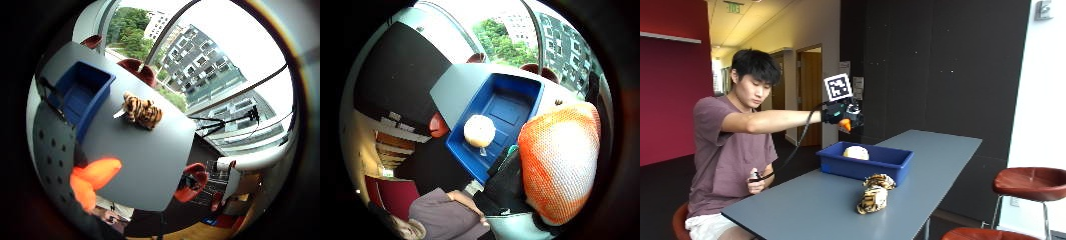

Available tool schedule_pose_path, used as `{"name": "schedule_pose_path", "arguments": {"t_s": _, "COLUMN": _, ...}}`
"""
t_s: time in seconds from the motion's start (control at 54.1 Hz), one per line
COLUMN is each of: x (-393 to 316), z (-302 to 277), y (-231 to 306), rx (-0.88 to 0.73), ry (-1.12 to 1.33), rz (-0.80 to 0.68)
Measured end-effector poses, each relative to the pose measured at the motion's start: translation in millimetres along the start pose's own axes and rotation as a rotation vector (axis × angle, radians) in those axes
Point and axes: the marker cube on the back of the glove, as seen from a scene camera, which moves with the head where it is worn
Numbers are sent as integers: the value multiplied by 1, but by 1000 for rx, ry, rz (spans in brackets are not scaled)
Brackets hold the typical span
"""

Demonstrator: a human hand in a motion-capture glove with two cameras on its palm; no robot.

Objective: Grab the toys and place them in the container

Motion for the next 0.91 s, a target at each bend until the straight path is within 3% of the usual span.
{"name": "schedule_pose_path", "arguments": {"t_s": 0.092, "x": -26, "z": 18, "y": -30, "rx": -4, "ry": 28, "rz": -98}}
{"name": "schedule_pose_path", "arguments": {"t_s": 0.203, "x": -65, "z": 44, "y": -74, "rx": 2, "ry": 71, "rz": 201}}
{"name": "schedule_pose_path", "arguments": {"t_s": 0.296, "x": -107, "z": 55, "y": -80, "rx": -5, "ry": -20, "rz": -83}}
{"name": "schedule_pose_path", "arguments": {"t_s": 0.407, "x": -116, "z": 61, "y": -96, "rx": 0, "ry": 18, "rz": 24}}
{"name": "schedule_pose_path", "arguments": {"t_s": 0.499, "x": -135, "z": 63, "y": -98, "rx": -22, "ry": -70, "rz": -76}}
{"name": "schedule_pose_path", "arguments": {"t_s": 0.721, "x": -119, "z": 87, "y": -84, "rx": -399, "ry": 36, "rz": -50}}
{"name": "schedule_pose_path", "arguments": {"t_s": 0.758, "x": -111, "z": 86, "y": -81, "rx": -402, "ry": 24, "rz": -10}}
{"name": "schedule_pose_path", "arguments": {"t_s": 0.832, "x": -90, "z": 77, "y": -73, "rx": -358, "ry": -75, "rz": -95}}
{"name": "schedule_pose_path", "arguments": {"t_s": 0.905, "x": -67, "z": 70, "y": -71, "rx": -324, "ry": -48, "rz": -4}}
